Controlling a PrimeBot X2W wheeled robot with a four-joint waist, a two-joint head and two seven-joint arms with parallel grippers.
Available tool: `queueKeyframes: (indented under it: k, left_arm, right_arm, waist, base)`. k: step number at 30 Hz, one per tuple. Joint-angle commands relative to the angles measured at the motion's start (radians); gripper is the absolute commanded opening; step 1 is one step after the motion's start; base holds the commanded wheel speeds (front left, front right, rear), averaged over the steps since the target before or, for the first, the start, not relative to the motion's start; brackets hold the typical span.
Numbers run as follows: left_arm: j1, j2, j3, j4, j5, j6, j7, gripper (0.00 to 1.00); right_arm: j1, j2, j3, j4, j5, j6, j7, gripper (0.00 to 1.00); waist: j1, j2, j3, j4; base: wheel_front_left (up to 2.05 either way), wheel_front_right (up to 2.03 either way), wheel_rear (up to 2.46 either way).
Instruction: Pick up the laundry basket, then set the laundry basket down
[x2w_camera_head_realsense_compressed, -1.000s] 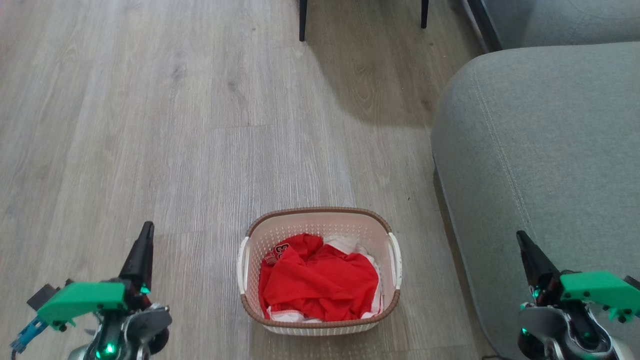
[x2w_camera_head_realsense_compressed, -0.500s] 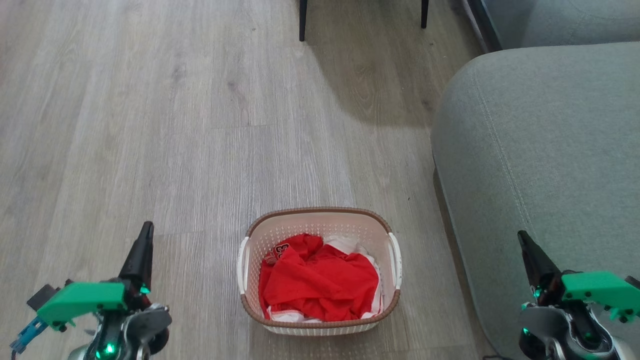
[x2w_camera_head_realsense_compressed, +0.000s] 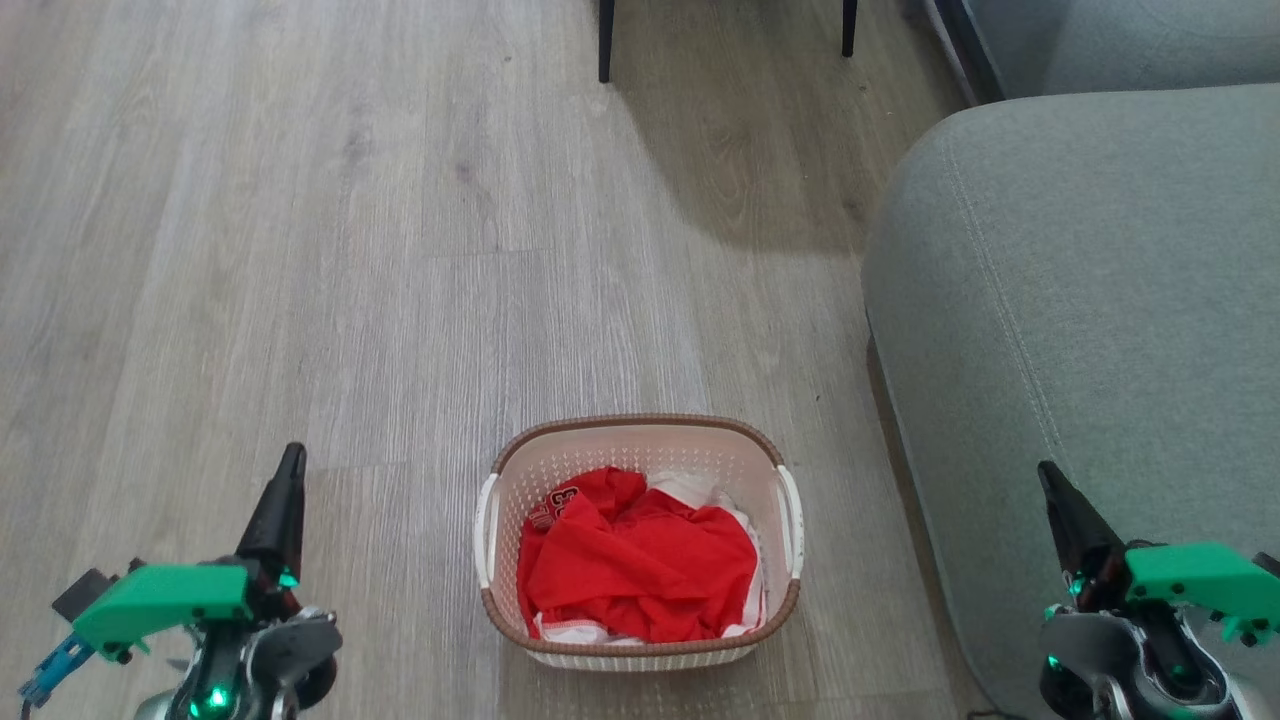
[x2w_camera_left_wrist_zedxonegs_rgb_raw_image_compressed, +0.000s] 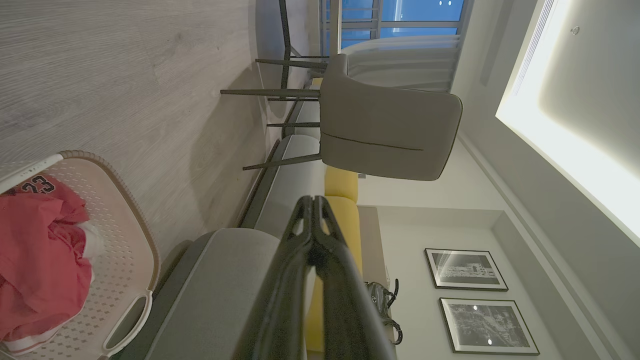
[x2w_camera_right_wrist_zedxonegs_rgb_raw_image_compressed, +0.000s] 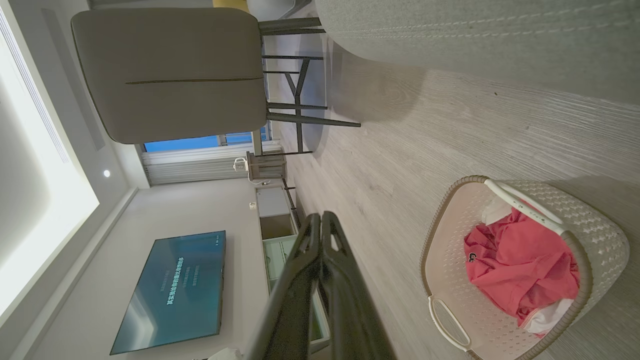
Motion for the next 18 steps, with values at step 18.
queueKeyframes:
  k: [18]
  left_arm:
    - [-0.053,0.004,0.045,-0.029,0.007,-0.007,0.009,0.00]
  right_arm:
    - [-0.050,-0.011,0.016,-0.031,-0.004,0.002,0.010,0.00]
  waist:
    - [0.0000,-0.0001,0.000,0.000]
  base:
    - [0.00,0.00,0.00]
